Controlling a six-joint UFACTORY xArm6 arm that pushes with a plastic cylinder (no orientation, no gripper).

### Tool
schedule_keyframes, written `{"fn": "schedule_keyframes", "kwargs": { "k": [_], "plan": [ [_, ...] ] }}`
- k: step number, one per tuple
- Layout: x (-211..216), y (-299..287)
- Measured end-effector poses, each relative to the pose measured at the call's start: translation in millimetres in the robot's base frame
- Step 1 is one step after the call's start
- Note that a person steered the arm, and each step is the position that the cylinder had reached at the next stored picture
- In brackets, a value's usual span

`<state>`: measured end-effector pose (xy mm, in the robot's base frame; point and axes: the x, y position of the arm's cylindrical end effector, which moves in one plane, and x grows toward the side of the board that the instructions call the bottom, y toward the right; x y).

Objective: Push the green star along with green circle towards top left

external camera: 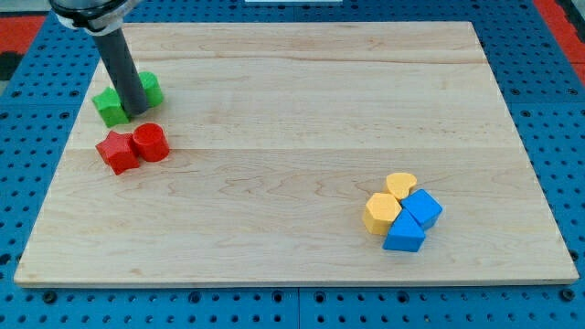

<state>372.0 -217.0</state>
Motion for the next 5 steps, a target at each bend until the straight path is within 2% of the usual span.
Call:
{"fn": "schedule_keyframes", "kwargs": {
  "k": [3,5],
  "plan": [
    [43,-10],
    [33,-79]
  ]
}}
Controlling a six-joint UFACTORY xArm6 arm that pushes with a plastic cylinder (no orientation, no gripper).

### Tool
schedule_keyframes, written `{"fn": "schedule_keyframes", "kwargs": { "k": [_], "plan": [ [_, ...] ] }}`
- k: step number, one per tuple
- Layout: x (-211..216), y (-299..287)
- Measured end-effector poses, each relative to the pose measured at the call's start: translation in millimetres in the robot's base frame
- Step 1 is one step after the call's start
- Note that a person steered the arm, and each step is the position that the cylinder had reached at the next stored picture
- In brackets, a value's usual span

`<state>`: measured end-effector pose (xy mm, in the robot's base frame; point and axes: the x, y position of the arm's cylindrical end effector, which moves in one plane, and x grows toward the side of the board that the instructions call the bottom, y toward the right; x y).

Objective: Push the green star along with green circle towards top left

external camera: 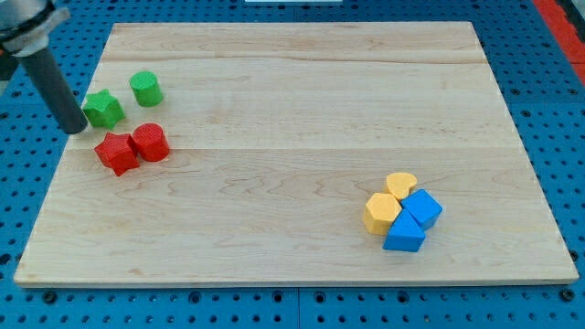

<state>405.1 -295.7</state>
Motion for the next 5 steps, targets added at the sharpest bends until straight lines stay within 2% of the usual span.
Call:
{"fn": "schedule_keyframes", "kwargs": {
  "k": [1,3,5],
  "plan": [
    [-2,7],
    [-4,56],
    [-24,78]
  ]
}}
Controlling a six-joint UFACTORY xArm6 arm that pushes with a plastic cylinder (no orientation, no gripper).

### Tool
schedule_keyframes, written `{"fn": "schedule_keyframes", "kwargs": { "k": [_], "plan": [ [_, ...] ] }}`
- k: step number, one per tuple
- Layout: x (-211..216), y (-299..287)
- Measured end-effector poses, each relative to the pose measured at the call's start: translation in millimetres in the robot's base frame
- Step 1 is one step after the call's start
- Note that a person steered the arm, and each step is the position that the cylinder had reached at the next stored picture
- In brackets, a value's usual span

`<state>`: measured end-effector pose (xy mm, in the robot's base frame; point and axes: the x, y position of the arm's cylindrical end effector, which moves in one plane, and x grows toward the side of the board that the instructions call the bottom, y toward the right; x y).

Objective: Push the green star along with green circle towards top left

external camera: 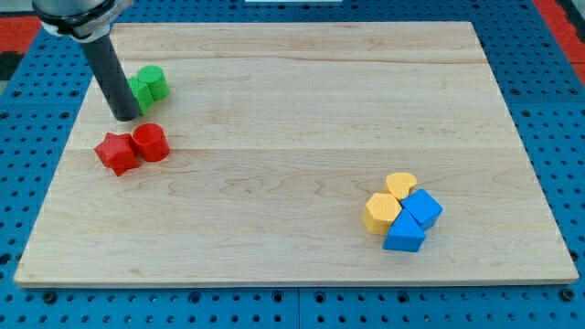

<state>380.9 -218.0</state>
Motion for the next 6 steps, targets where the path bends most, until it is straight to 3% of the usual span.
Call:
{"fn": "schedule_keyframes", "kwargs": {
  "k": [6],
  "plan": [
    [-80,53]
  ]
}}
